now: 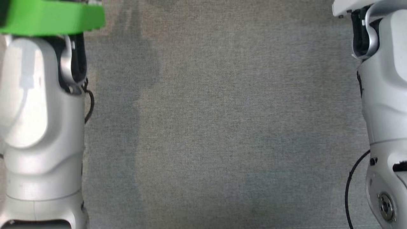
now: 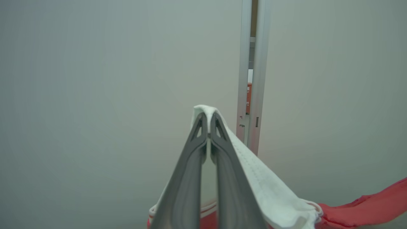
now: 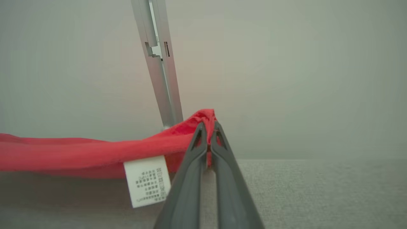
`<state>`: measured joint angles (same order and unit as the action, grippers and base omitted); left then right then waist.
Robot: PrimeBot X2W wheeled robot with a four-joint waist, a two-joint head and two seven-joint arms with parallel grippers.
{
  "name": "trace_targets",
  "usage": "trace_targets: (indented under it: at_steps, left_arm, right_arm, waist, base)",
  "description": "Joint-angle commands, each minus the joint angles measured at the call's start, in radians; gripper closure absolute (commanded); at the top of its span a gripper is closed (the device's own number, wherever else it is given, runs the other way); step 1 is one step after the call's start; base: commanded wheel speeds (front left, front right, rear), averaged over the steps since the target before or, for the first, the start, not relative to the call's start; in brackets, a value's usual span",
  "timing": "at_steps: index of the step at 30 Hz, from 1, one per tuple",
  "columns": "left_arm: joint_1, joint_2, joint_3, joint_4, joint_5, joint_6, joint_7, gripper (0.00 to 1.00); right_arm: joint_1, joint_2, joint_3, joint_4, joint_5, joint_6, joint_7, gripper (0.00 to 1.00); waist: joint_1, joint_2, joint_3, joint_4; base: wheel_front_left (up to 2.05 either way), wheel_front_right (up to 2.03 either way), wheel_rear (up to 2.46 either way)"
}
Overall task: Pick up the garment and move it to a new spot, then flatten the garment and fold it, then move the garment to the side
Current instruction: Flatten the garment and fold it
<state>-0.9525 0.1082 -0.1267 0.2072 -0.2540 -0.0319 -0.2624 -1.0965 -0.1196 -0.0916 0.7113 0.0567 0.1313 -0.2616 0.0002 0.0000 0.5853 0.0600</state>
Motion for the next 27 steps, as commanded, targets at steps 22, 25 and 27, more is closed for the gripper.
trace_targets:
  at_steps: [22,25,27]
  left_arm:
    - [0.740,-0.057,0.058,-0.319,0.017,-0.077,-0.002,1.00]
    - [0.831,-0.056,0.039,-0.363,0.028,-0.067,-0.002,1.00]
    - [0.886,-0.057,0.030,-0.394,0.037,-0.065,-0.002,1.00]
  right_arm:
    - [0.764,-0.010,0.028,-0.512,0.294,-0.001,-0.005,1.00]
    - [0.877,-0.003,0.015,-0.562,0.299,-0.001,-0.004,1.00]
    - [0.948,0.005,0.007,-0.597,0.297,-0.001,-0.004,1.00]
  waist:
    - [-0.0002,0.0000,-0.325,-0.012]
    - [-0.0002,0.0000,-0.406,-0.003]
    - [-0.0002,0.0000,-0.449,0.003]
  base:
    - [0.00,0.00,0.00]
    - [0.00,0.00,0.00]
    - [0.00,0.00,0.00]
